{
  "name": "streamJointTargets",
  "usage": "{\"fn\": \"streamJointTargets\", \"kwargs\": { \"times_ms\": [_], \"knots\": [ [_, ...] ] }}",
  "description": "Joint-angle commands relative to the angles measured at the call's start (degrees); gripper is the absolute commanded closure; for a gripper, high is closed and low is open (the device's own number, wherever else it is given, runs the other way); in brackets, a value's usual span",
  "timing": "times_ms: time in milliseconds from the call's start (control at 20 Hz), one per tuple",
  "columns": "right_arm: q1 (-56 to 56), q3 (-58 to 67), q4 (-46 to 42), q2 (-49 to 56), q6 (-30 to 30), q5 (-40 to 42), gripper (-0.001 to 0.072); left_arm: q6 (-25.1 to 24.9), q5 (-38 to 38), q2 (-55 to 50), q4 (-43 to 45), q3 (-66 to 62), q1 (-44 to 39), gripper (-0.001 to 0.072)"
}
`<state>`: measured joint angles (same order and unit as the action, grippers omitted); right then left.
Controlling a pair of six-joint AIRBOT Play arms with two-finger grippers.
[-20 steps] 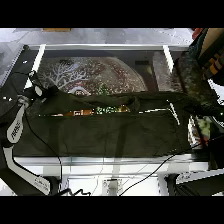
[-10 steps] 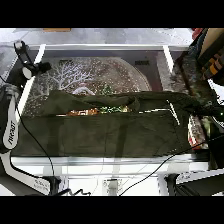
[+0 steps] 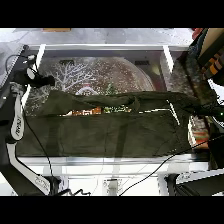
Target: Fold the clothes and pants, and hang the long-sleeved shirts on hangers.
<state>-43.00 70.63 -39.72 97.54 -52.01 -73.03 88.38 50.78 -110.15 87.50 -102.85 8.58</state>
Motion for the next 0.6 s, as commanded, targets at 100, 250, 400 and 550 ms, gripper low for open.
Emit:
{"fn": "streamJointTargets", "kwargs": {
  "times_ms": [100, 250, 400, 550],
  "knots": [
    [0.0, 0.1, 0.0, 0.0, 0.0, 0.2, 0.0673, 1.6, 1.8, -6.4, -0.5, -0.2, -0.7, 0.0014],
    [0.0, 0.1, 0.0, 0.0, 0.0, 0.2, 0.0673, 1.6, 1.2, -7.6, -0.4, -0.2, -1.0, 0.0180],
    [0.0, 0.1, 0.0, 0.0, 0.0, 0.2, 0.0673, 1.6, 1.4, -8.2, -0.6, -0.2, -1.0, 0.0541],
    [0.0, 0.1, 0.0, 0.0, 0.0, 0.2, 0.0673, 1.6, 0.5, -8.1, -0.6, -0.4, -1.0, 0.0690]
  ]
}}
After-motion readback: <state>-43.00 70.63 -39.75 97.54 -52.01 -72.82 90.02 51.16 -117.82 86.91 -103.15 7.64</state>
